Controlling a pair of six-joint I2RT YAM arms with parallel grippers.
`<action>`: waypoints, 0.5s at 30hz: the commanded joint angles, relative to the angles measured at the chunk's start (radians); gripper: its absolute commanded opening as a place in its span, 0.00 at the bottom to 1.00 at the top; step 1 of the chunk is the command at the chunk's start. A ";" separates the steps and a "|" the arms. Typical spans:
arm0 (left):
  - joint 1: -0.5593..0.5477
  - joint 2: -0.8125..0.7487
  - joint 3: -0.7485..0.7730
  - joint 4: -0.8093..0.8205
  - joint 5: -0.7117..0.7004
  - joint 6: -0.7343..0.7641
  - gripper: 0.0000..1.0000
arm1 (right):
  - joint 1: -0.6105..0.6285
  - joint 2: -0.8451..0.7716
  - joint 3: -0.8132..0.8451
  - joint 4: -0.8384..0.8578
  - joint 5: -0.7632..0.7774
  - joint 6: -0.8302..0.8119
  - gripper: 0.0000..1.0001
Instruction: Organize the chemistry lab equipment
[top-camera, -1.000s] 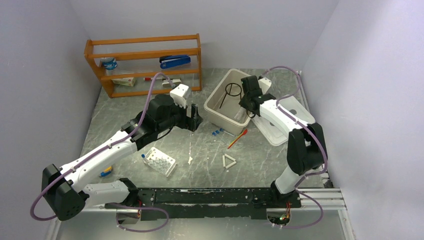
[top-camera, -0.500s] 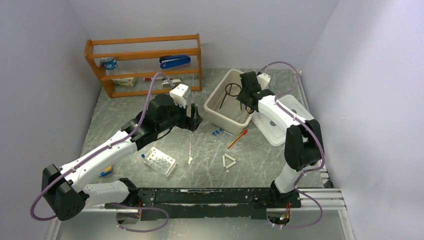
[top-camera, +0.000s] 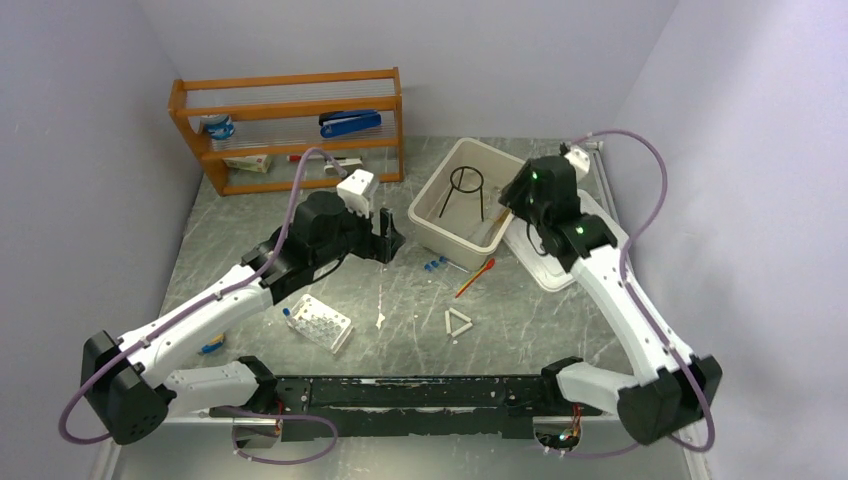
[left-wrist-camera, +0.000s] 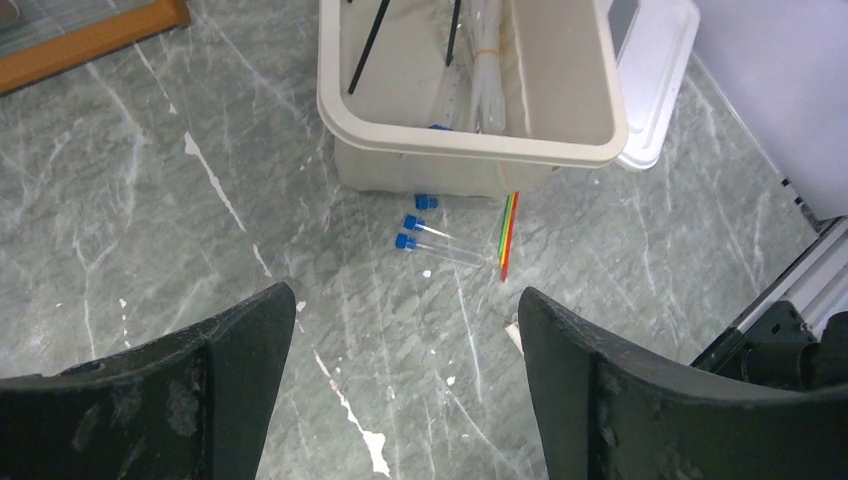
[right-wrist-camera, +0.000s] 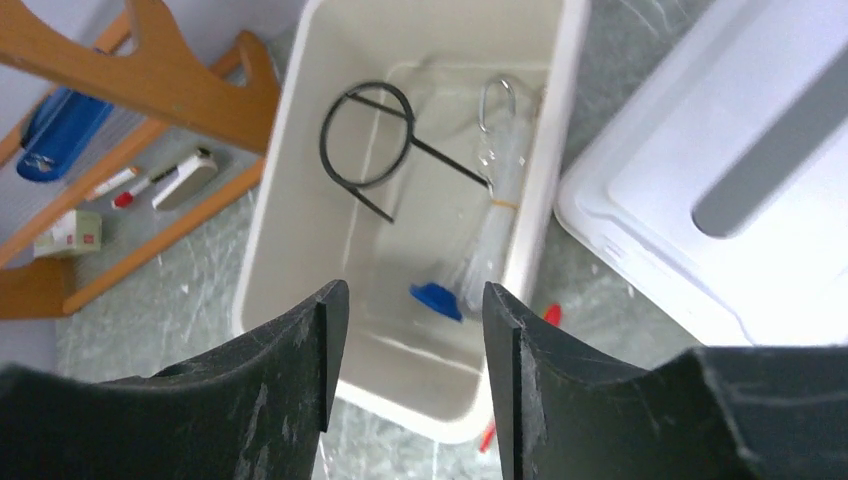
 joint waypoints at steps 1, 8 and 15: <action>0.004 -0.078 -0.051 0.134 0.030 -0.023 0.86 | -0.004 -0.105 -0.130 -0.147 -0.039 0.030 0.56; 0.004 -0.081 -0.038 0.110 0.066 -0.020 0.85 | -0.006 -0.218 -0.384 -0.127 -0.112 0.120 0.55; 0.004 -0.085 -0.051 0.100 0.054 -0.029 0.85 | -0.005 -0.193 -0.604 0.164 -0.227 0.189 0.53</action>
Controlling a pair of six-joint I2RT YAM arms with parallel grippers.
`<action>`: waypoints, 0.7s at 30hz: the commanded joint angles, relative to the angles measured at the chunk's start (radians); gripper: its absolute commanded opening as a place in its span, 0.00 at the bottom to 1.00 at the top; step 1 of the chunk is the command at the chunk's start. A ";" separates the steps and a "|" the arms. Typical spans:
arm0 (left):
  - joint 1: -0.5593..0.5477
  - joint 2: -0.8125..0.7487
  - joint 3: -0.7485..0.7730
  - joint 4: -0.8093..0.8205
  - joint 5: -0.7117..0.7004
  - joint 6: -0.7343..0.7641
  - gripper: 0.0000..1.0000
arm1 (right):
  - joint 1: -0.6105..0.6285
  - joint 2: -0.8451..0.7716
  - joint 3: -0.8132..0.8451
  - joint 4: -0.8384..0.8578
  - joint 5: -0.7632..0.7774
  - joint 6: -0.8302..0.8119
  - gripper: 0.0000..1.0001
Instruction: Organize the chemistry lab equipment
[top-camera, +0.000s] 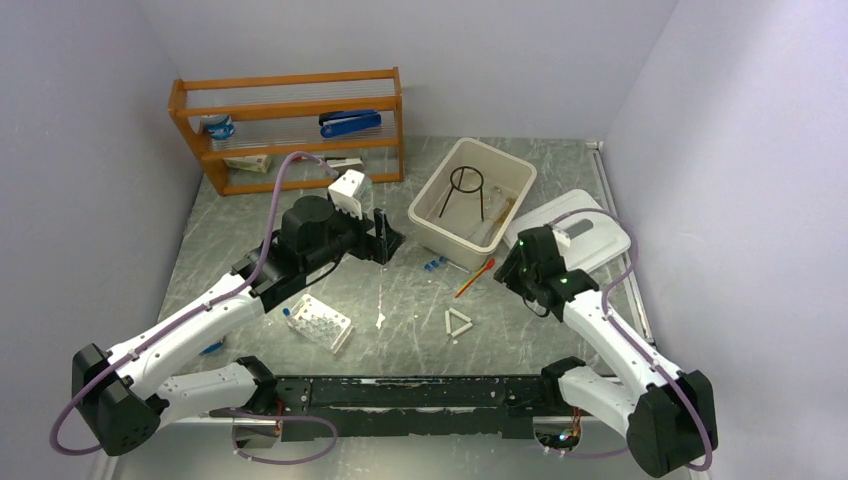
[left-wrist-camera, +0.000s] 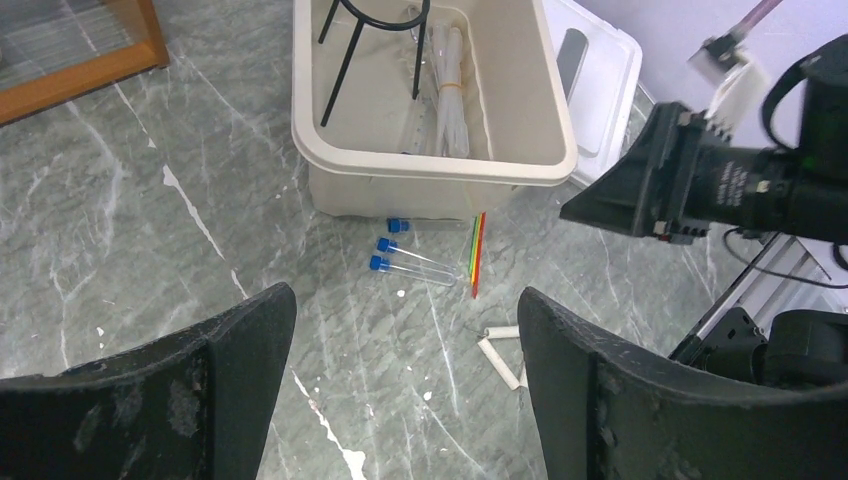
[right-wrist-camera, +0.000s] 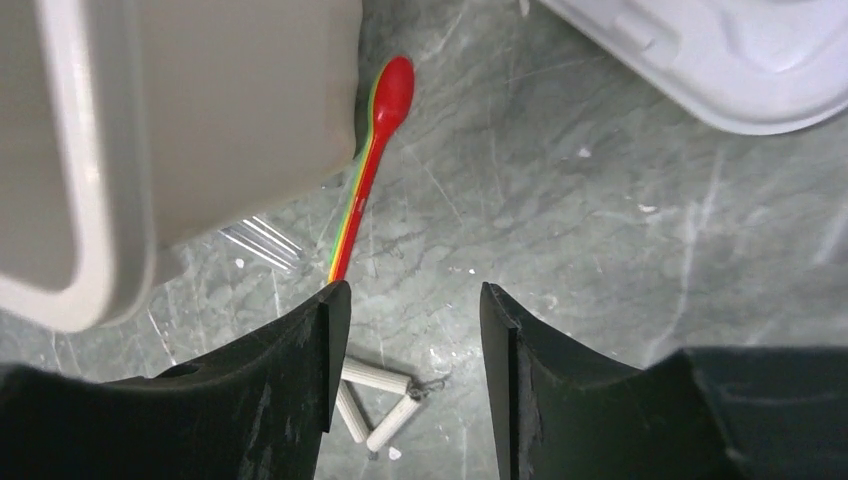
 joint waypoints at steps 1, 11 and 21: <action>0.004 -0.005 0.001 0.019 0.016 -0.012 0.85 | -0.004 0.045 -0.092 0.266 -0.105 0.078 0.52; 0.004 -0.012 0.006 0.011 0.006 0.000 0.85 | 0.000 0.247 -0.122 0.497 -0.025 0.153 0.38; 0.004 0.000 0.004 0.007 -0.021 0.003 0.85 | 0.000 0.378 -0.107 0.577 0.068 0.160 0.33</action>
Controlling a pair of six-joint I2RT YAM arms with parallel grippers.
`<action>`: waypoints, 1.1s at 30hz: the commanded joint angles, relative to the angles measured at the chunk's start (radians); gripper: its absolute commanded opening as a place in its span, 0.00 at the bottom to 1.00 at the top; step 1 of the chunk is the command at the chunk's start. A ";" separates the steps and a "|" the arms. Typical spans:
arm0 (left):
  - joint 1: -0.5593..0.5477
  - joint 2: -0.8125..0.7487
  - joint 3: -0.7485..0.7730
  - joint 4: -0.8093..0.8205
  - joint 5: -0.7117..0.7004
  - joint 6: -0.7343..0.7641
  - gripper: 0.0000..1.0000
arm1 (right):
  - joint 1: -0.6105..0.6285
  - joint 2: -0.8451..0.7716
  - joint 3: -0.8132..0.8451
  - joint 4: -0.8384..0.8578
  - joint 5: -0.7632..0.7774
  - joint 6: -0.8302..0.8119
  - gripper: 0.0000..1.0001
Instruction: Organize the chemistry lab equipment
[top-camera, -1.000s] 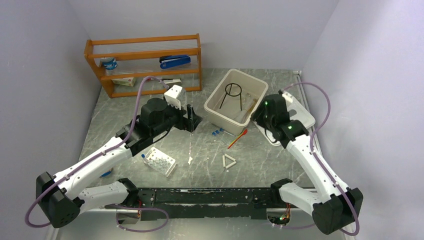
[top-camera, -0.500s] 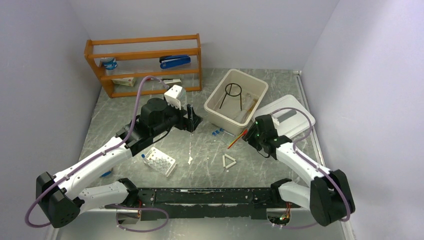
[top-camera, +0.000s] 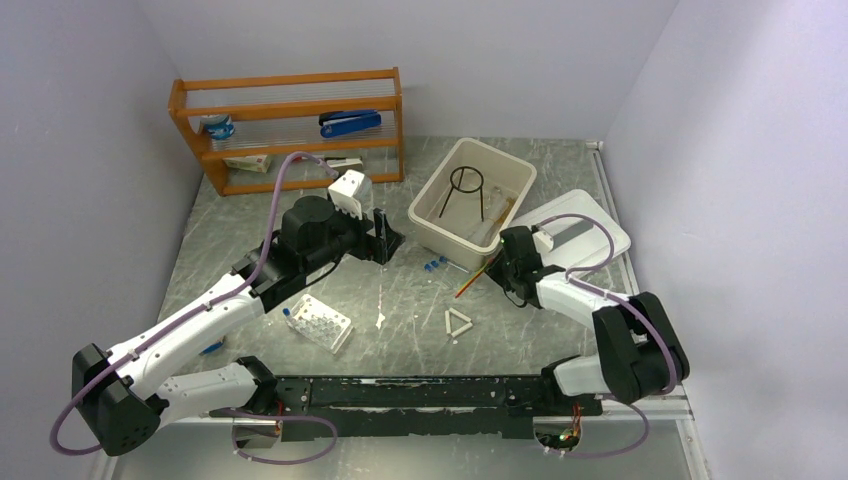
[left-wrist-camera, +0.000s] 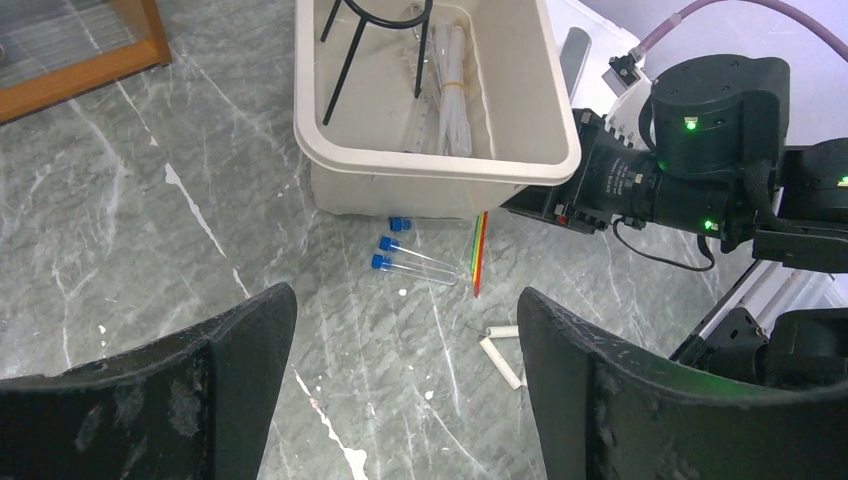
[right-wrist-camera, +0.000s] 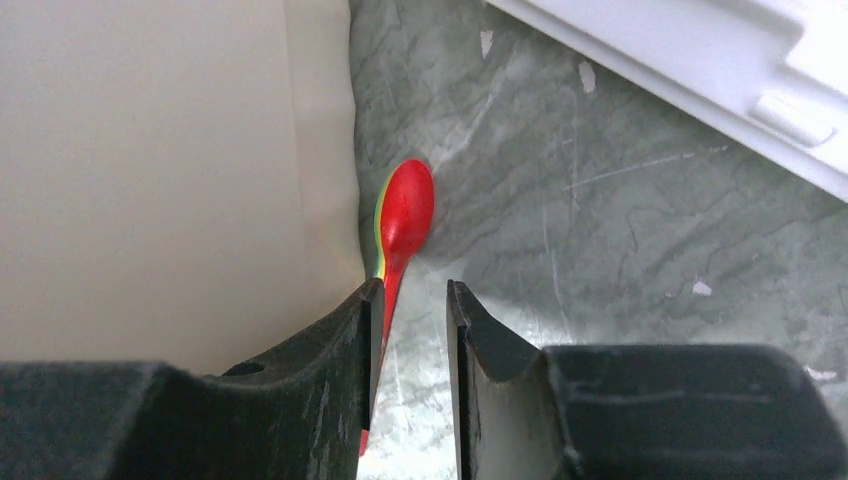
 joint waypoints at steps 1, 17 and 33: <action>0.004 -0.001 0.005 0.007 -0.020 0.004 0.85 | 0.000 0.027 0.017 0.079 0.077 0.017 0.34; 0.004 -0.021 -0.011 0.006 -0.037 0.005 0.85 | -0.001 0.111 0.051 0.049 0.090 -0.003 0.25; 0.004 -0.020 -0.017 0.015 -0.029 -0.001 0.85 | -0.001 -0.015 0.072 -0.259 0.133 -0.127 0.19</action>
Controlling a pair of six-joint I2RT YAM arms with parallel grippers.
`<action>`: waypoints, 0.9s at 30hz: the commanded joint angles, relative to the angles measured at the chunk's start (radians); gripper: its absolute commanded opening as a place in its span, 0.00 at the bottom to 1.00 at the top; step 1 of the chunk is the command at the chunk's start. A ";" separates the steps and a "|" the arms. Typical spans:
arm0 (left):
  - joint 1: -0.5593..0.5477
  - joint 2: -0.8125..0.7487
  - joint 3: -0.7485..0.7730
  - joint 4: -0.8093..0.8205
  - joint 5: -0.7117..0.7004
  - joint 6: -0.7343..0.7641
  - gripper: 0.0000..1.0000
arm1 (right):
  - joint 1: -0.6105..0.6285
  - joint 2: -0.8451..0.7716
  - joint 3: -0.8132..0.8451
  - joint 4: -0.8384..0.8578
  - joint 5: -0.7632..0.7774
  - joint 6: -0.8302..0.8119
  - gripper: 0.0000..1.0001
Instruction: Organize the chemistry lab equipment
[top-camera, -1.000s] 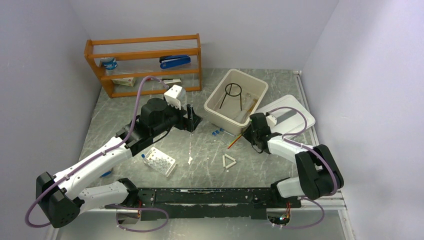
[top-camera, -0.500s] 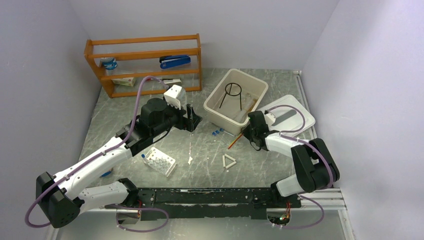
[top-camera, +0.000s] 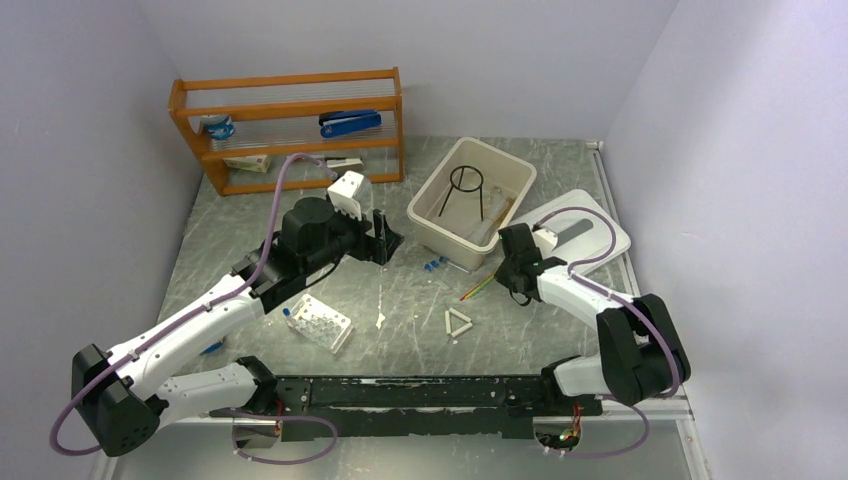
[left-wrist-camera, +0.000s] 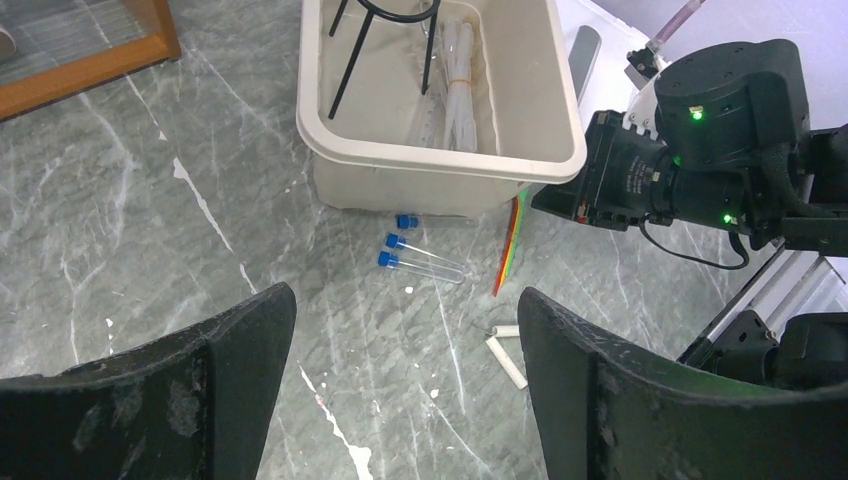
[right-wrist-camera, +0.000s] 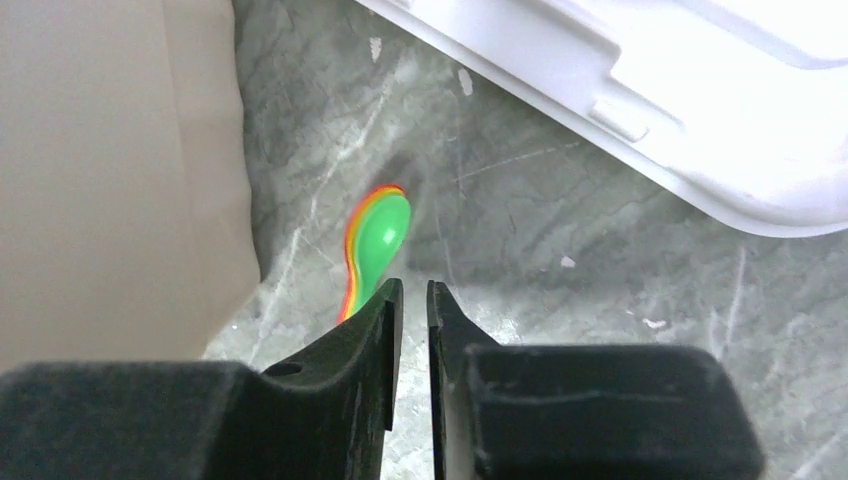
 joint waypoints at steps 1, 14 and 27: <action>0.004 -0.017 -0.009 0.015 -0.013 -0.002 0.85 | -0.002 -0.028 0.006 -0.058 0.002 -0.036 0.23; 0.004 -0.028 -0.012 0.009 -0.029 0.002 0.86 | -0.001 0.037 0.024 0.081 -0.149 -0.019 0.44; 0.004 -0.022 -0.014 0.012 -0.026 -0.001 0.86 | 0.001 0.109 0.041 0.029 -0.099 0.011 0.17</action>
